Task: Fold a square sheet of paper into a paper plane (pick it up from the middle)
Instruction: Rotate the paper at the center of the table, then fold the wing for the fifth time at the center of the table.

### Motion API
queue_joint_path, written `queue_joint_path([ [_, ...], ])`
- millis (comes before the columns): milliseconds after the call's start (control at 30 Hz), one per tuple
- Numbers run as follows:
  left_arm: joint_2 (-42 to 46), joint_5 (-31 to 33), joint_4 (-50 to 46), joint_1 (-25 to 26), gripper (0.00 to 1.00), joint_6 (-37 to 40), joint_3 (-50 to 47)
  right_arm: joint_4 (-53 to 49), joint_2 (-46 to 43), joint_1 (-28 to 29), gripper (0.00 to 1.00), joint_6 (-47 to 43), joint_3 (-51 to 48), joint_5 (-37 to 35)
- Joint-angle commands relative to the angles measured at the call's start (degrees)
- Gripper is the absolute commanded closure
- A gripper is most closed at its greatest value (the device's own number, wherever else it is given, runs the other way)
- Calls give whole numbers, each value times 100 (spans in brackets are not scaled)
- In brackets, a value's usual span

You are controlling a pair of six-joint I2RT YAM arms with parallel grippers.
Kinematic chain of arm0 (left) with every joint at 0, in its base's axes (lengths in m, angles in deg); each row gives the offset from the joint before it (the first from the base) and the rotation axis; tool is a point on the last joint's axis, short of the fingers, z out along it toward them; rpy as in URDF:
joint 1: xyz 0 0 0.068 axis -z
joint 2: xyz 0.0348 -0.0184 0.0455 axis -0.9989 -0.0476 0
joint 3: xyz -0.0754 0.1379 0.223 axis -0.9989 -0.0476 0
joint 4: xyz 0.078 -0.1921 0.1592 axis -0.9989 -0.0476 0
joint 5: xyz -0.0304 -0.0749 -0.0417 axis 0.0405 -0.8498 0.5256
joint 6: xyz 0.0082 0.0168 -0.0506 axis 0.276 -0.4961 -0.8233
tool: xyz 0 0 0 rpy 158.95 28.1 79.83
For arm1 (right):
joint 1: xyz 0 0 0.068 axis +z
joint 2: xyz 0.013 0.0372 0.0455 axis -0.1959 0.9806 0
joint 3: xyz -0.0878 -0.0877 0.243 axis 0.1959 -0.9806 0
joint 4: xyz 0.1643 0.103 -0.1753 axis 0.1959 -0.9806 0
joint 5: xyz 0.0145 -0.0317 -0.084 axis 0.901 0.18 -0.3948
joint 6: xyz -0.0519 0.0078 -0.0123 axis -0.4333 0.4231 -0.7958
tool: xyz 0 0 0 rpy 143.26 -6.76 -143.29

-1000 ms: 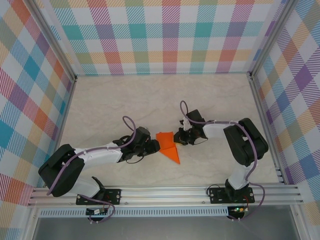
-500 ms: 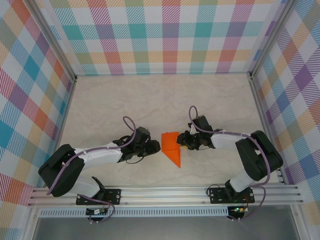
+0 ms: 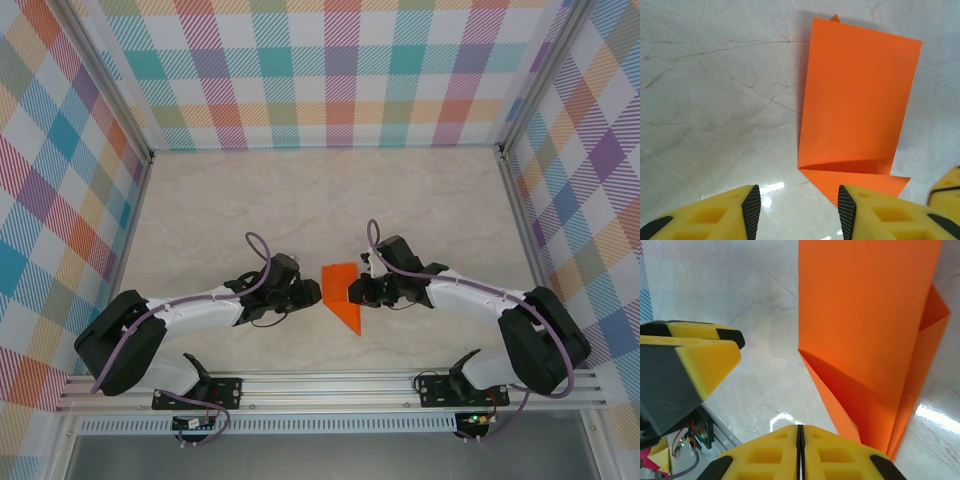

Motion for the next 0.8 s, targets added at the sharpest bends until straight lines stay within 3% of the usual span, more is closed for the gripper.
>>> queue_joint_path([
  [0, -148, -83, 94, -19, 53, 93, 78, 16, 377, 3, 92, -117, 169, 50],
  [433, -499, -260, 149, -22, 52, 140, 307, -28, 1051, -19, 91, -355, 146, -458],
  [767, -908, -594, 514, -17, 51, 21, 486, 1015, 1112, -364, 90, -65, -439, 439],
])
